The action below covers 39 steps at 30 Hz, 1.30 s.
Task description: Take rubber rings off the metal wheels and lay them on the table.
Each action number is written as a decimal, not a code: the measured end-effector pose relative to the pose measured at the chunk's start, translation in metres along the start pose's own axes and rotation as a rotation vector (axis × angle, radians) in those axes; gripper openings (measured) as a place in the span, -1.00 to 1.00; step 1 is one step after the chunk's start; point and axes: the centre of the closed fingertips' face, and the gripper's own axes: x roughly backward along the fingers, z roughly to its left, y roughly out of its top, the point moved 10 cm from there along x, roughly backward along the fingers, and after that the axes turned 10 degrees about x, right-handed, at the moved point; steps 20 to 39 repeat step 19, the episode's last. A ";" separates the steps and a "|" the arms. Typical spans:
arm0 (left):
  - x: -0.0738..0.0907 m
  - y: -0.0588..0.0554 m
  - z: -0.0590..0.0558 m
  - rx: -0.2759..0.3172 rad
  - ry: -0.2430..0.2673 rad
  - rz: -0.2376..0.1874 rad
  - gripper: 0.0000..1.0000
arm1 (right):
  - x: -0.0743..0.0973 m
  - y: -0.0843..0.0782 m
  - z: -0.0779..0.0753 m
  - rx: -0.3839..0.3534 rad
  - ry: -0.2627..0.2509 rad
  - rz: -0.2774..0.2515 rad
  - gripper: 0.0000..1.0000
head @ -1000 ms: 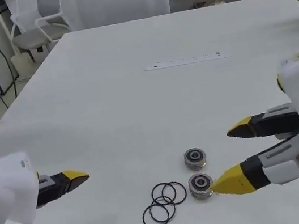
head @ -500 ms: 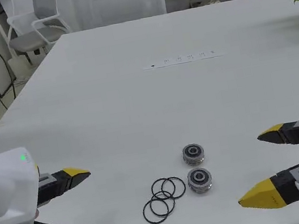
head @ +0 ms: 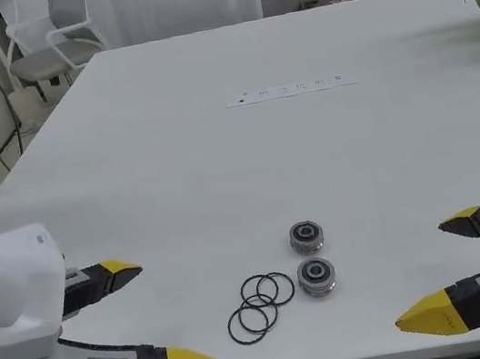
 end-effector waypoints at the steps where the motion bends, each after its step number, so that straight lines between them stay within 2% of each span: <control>1: 0.000 0.000 0.000 -0.001 -0.001 0.000 0.69 | 0.000 0.000 0.000 0.003 0.002 0.006 0.98; 4: 0.000 -0.001 0.001 -0.001 0.005 0.005 0.69 | 0.000 -0.001 0.000 0.004 -0.007 0.020 0.98; 6: -0.001 -0.003 0.001 0.006 0.003 0.022 0.68 | 0.000 -0.001 -0.001 0.005 -0.013 0.022 0.98; 10: -0.002 -0.005 -0.002 -0.016 -0.018 0.045 0.69 | -0.002 -0.004 0.002 -0.019 0.006 0.033 0.97; 15: 0.000 -0.004 0.003 0.029 -0.007 0.011 0.67 | 0.000 -0.005 0.001 -0.041 -0.007 0.023 0.93; 19: 0.001 -0.005 0.005 0.028 0.026 0.011 0.65 | 0.000 -0.007 -0.001 -0.098 -0.007 -0.002 0.90; 39: 0.001 -0.005 0.005 0.028 0.026 0.011 0.65 | 0.000 -0.007 -0.001 -0.098 -0.007 -0.002 0.90</control>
